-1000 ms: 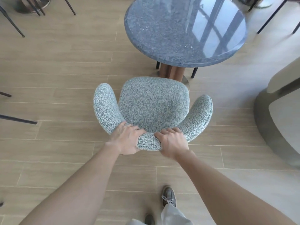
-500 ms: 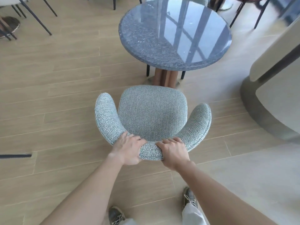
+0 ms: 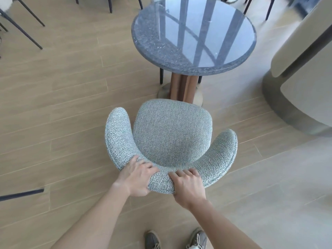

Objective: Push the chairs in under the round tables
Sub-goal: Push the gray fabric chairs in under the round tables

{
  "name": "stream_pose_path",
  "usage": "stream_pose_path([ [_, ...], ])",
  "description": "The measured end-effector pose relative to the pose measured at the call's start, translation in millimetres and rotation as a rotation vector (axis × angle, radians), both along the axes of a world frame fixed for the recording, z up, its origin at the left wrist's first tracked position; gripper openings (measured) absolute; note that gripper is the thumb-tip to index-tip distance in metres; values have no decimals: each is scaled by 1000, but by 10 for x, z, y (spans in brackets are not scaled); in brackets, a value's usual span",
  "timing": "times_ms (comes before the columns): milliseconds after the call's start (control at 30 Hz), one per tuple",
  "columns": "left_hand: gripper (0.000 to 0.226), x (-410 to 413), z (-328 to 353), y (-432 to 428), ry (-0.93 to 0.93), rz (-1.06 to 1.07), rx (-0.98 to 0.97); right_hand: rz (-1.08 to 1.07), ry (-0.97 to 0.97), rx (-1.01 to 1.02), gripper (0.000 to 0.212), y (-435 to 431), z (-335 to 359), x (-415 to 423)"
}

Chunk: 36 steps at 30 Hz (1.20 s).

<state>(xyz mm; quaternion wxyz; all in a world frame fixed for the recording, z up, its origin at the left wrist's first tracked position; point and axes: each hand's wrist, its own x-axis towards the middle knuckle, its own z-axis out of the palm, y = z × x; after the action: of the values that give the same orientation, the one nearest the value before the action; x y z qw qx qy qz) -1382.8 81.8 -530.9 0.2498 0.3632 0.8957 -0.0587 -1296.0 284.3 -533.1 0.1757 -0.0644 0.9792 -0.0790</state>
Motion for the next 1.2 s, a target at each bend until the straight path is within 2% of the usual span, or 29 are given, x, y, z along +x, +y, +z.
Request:
stream_pose_path([
  [200, 78, -427, -16, 32, 9, -56, 14, -23, 27, 43, 49, 31, 46, -383],
  [400, 76, -992, -18, 262, 92, -82, 32, -45, 80, 85, 39, 248, 31, -976],
  [600, 73, -1191, -24, 459, 128, -76, 44, -33, 55, 96, 50, 408, 70, -1214],
  [933, 77, -1105, -34, 510, 169, -24, 52, -27, 88, 60, 29, 417, 165, -1148],
  [1200, 71, -432, -121, 919, 116, -23, 105, -51, -12, 138, 45, 816, 272, -576],
])
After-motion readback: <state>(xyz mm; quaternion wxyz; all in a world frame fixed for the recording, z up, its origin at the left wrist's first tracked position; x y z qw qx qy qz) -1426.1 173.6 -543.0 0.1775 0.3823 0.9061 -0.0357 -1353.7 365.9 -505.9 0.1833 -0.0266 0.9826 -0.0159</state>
